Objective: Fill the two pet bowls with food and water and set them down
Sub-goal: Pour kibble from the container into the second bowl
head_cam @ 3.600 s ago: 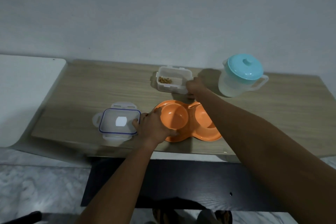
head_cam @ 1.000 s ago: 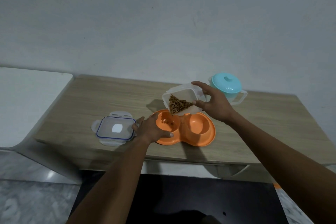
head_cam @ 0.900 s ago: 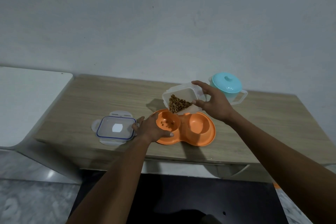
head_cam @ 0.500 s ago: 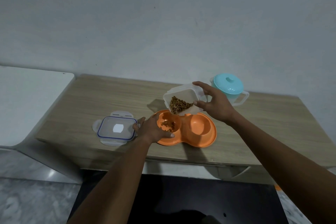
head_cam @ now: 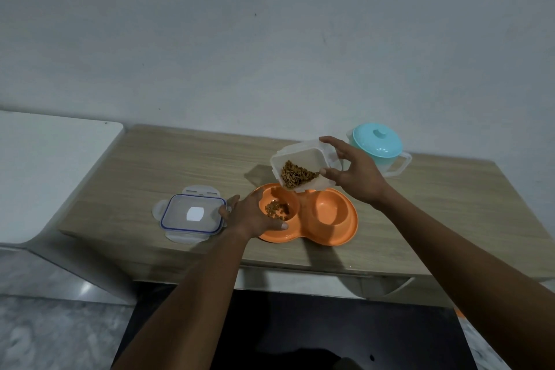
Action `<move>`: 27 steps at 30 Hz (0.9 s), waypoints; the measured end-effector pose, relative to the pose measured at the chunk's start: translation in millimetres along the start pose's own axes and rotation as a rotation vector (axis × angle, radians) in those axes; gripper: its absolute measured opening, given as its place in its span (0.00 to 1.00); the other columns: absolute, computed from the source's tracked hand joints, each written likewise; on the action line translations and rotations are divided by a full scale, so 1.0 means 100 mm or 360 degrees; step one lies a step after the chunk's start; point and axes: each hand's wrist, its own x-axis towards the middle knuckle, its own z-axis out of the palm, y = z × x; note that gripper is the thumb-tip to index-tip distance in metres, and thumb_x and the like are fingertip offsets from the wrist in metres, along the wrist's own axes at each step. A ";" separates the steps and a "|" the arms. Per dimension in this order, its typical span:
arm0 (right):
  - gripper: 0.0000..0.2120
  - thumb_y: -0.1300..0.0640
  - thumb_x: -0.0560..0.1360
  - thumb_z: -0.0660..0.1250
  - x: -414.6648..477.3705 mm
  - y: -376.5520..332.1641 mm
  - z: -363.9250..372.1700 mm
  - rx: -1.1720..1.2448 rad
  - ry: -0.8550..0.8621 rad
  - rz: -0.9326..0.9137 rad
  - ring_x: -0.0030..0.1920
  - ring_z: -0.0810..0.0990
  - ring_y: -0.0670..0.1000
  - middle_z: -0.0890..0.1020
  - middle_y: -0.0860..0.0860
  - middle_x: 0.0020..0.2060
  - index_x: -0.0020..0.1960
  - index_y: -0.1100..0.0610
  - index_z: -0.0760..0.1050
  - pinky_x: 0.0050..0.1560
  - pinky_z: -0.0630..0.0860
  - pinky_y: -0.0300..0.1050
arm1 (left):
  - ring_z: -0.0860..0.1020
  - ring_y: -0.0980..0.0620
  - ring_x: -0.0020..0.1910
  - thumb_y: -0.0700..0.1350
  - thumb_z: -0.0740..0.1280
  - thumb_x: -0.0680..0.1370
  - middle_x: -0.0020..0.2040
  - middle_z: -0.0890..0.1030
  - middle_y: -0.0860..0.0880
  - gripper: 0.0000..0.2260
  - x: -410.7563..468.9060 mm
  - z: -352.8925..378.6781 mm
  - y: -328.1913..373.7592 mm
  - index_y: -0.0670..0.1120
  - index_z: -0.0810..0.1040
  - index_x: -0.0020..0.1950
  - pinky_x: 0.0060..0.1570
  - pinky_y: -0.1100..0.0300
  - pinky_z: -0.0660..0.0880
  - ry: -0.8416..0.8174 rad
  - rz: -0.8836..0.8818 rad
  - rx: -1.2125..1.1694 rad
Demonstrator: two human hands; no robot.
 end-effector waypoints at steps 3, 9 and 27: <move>0.32 0.56 0.74 0.76 0.00 0.02 0.01 0.0000 -0.0015 -0.0001 0.71 0.72 0.54 0.76 0.54 0.71 0.74 0.42 0.70 0.66 0.74 0.55 | 0.55 0.41 0.77 0.70 0.75 0.57 0.72 0.72 0.51 0.49 0.00 0.00 0.01 0.63 0.61 0.75 0.70 0.33 0.48 -0.0002 0.0002 0.0000; 0.32 0.57 0.74 0.76 -0.01 0.02 0.02 0.0004 -0.0031 -0.0017 0.70 0.72 0.51 0.76 0.51 0.71 0.74 0.43 0.71 0.63 0.70 0.47 | 0.56 0.41 0.76 0.70 0.75 0.57 0.71 0.72 0.51 0.48 -0.01 -0.01 0.02 0.64 0.62 0.74 0.70 0.33 0.49 -0.0008 0.0002 -0.0022; 0.32 0.56 0.74 0.77 0.00 0.04 0.07 -0.0032 -0.0041 -0.0051 0.69 0.72 0.49 0.75 0.46 0.72 0.75 0.44 0.71 0.63 0.68 0.43 | 0.57 0.41 0.76 0.69 0.76 0.57 0.70 0.73 0.52 0.46 -0.02 -0.02 0.02 0.66 0.63 0.72 0.70 0.33 0.49 0.0002 0.0013 -0.0058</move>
